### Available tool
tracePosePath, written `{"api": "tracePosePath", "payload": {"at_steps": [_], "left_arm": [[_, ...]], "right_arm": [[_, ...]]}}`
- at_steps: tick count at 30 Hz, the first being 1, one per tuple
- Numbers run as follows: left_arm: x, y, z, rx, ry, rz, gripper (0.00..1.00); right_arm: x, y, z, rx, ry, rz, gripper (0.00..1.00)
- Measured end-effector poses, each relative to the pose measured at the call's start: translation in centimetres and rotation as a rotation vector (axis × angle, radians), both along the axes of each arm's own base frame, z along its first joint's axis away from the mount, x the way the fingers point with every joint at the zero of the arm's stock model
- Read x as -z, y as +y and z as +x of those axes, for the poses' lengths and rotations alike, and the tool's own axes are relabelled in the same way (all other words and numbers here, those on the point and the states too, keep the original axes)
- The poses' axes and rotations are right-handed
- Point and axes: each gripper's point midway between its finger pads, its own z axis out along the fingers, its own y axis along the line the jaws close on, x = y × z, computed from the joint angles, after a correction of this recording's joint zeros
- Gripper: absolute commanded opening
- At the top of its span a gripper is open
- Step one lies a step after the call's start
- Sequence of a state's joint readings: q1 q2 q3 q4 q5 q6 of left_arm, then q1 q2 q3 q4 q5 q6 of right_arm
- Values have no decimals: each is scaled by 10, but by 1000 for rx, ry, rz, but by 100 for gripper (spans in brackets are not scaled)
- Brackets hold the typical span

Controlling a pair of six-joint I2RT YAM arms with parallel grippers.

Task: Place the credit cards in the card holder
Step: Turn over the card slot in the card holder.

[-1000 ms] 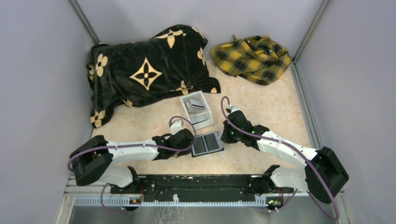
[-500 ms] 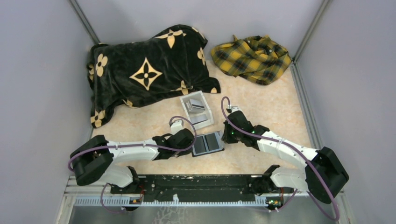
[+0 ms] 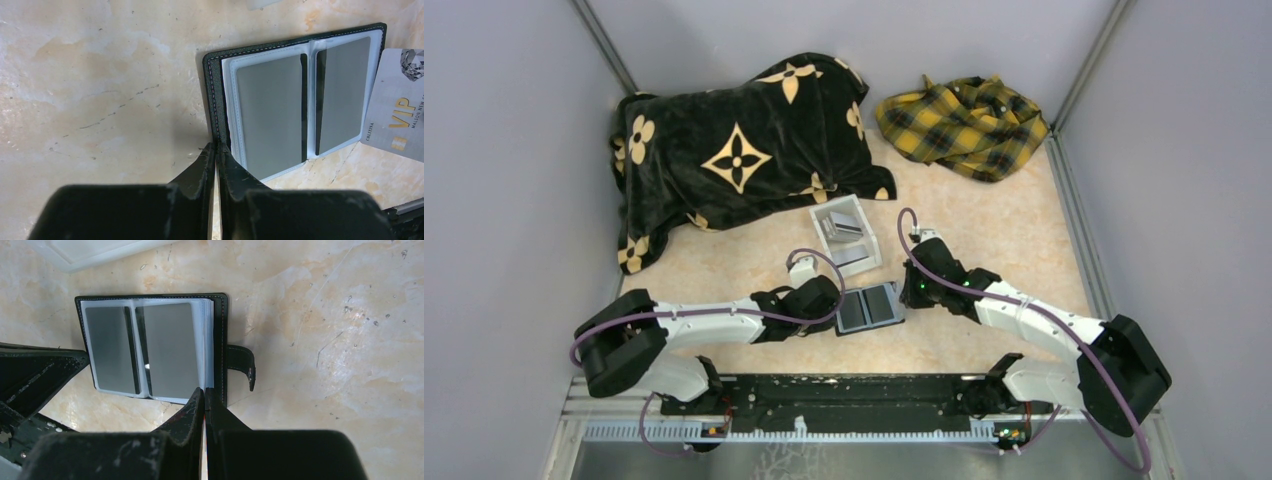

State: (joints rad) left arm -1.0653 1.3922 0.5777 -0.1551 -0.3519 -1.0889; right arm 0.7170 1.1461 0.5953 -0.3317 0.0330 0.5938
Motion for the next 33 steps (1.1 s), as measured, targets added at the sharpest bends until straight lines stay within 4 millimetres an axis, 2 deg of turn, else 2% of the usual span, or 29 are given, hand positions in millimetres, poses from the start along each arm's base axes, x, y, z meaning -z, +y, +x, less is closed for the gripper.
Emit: {"api": "tracePosePath", "payload": {"at_steps": [17,33], "left_arm": [[0,-2,0,-1,-3,4,11],[1,-12,1,-1,-18,-11,11]], "right_arm": [[6,0,0,8,9,48,0],[-9,12,-2,3,14,166,0]]}}
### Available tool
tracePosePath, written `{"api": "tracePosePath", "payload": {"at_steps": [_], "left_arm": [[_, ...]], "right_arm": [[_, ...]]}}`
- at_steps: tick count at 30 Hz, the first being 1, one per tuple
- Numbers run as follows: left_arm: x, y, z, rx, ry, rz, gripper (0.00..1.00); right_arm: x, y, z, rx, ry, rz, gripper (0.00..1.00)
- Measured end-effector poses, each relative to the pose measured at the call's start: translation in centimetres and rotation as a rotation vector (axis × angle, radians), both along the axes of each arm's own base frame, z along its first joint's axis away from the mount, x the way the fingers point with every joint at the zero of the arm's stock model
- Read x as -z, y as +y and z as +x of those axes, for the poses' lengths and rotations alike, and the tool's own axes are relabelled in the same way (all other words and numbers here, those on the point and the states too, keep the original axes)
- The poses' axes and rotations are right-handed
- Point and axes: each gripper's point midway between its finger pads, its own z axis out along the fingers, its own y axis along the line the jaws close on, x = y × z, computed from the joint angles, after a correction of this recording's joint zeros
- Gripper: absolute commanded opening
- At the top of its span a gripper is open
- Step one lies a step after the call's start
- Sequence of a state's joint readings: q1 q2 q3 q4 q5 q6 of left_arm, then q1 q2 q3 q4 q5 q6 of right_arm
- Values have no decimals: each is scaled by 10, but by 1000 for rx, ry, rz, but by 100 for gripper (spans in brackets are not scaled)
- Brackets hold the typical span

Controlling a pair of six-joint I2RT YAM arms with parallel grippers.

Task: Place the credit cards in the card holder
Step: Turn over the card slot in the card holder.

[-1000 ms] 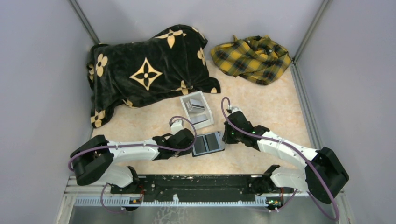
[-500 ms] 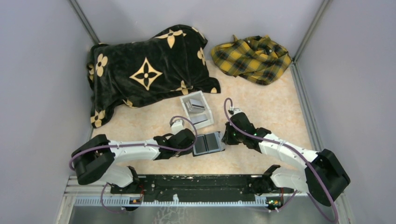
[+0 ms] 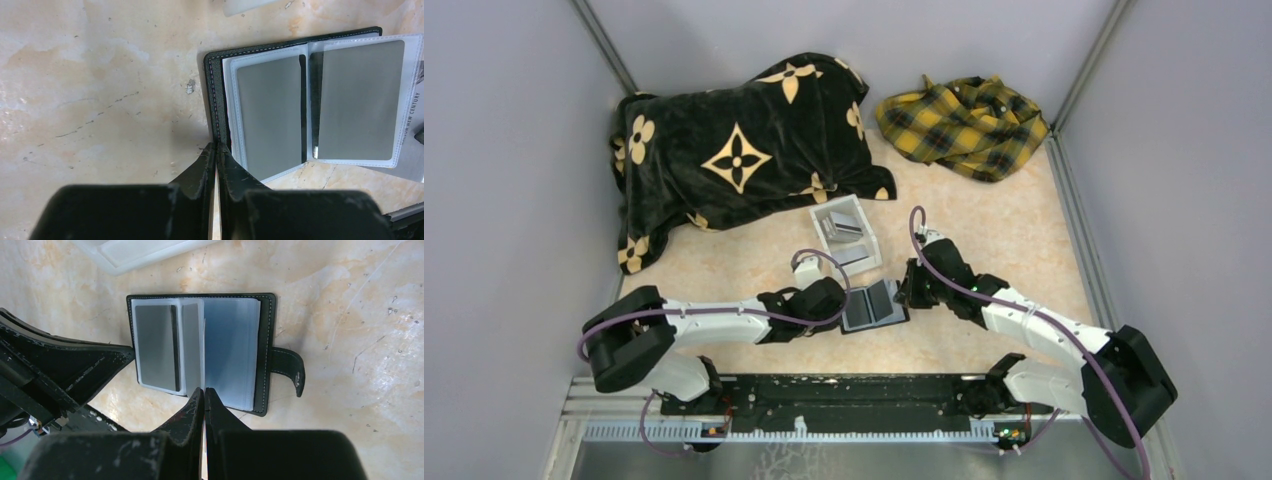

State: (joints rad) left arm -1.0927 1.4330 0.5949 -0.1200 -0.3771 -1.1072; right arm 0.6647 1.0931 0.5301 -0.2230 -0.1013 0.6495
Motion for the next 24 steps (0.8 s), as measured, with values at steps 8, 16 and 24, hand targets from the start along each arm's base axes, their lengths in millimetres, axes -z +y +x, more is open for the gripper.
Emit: {"api": "tracePosePath", "payload": {"at_steps": [8,16,24], "left_arm": [[0,-4,0,5,-5,-4,10],[0,-7,0,6,-7,-7,10],[0,-9,0,10,-9,-5,10]], "right_arm": [[-4,8,-5,-20,1,21,0],[-17,28,-9,-64,-22,58,0],[-8,44,-13,-96,-1,50,0]]}}
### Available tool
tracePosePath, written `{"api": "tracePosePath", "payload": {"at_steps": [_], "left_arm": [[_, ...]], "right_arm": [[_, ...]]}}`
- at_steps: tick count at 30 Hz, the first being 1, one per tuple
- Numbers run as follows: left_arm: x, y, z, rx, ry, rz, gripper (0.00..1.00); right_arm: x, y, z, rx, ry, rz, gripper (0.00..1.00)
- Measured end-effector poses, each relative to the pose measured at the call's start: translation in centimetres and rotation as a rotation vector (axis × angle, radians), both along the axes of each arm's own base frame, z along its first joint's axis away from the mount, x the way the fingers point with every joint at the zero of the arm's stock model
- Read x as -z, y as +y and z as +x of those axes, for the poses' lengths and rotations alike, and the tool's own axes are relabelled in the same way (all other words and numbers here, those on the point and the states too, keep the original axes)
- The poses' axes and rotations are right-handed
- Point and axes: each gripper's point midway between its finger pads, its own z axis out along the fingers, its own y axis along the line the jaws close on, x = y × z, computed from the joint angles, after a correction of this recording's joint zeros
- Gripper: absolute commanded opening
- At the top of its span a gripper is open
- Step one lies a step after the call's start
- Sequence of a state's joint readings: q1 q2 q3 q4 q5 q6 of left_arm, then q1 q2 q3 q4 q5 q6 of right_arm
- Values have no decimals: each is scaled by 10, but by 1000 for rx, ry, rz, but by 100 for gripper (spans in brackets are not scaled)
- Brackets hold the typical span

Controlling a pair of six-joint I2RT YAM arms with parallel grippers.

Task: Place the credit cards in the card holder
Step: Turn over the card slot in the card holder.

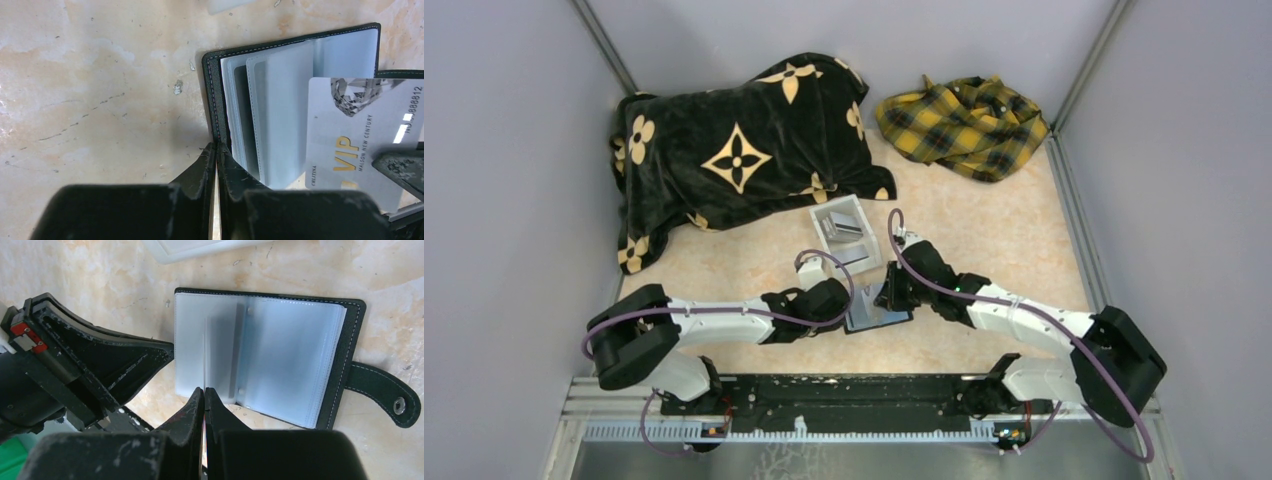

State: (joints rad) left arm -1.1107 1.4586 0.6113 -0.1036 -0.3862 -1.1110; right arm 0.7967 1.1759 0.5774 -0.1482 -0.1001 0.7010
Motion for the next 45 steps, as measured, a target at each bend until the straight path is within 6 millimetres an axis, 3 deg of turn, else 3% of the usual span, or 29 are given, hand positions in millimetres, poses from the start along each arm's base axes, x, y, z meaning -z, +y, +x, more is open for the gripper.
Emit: {"api": "tracePosePath", "payload": {"at_steps": [13,23,31,38,45], "left_arm": [[-1,5,-6,5,10,17,11],[-5,34,-27,21,48,95,27],[-22,17,-21,66,-14,22,36],[-6,9,-19,98,-7,52,40],[-11,-7,-12,104,-21,34,44]], "right_arm": [[14,7,7,6,13,-6,0],[26,8,6,10,19,-2,0],[24,10,8,8,8,13,0],[20,8,6,8,0,20,0],[16,6,4,3,-10,24,0]]}}
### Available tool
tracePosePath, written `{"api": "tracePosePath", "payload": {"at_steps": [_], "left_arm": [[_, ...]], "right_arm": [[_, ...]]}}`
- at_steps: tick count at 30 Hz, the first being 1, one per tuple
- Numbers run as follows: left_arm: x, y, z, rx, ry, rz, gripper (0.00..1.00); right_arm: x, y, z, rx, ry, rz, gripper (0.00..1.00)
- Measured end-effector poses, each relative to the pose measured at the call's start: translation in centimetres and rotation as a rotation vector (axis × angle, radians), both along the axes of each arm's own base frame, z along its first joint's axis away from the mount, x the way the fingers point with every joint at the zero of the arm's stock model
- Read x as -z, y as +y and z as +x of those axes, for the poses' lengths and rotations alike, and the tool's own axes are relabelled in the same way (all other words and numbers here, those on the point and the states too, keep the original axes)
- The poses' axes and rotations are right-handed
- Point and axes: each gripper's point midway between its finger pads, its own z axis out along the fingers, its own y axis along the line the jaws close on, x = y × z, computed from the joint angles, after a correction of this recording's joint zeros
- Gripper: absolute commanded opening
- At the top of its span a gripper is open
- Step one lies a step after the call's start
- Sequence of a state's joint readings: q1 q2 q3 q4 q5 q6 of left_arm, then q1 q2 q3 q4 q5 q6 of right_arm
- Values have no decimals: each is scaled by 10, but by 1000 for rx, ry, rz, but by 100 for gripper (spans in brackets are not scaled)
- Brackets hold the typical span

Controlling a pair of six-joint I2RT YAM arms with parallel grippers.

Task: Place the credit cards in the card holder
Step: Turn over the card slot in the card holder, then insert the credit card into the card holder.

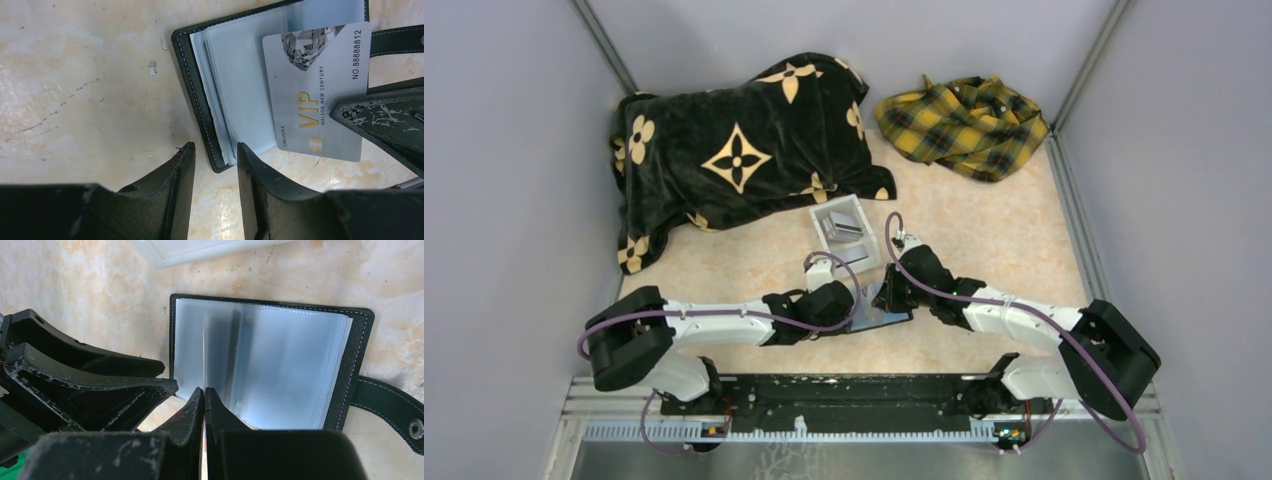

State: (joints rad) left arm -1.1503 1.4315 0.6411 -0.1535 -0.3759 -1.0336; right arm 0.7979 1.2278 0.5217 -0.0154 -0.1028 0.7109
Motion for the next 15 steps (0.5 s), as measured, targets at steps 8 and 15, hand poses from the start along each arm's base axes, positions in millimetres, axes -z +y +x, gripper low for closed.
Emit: {"api": "tracePosePath", "payload": {"at_steps": [8,15], "left_arm": [[3,-12,6,-1,1,6,44],[5,-27,14,-12,11,40,35]], "right_arm": [[1,-1,-1,-4,1,-3,0],[-5,-2,-2,-4,-11,9,0]]}}
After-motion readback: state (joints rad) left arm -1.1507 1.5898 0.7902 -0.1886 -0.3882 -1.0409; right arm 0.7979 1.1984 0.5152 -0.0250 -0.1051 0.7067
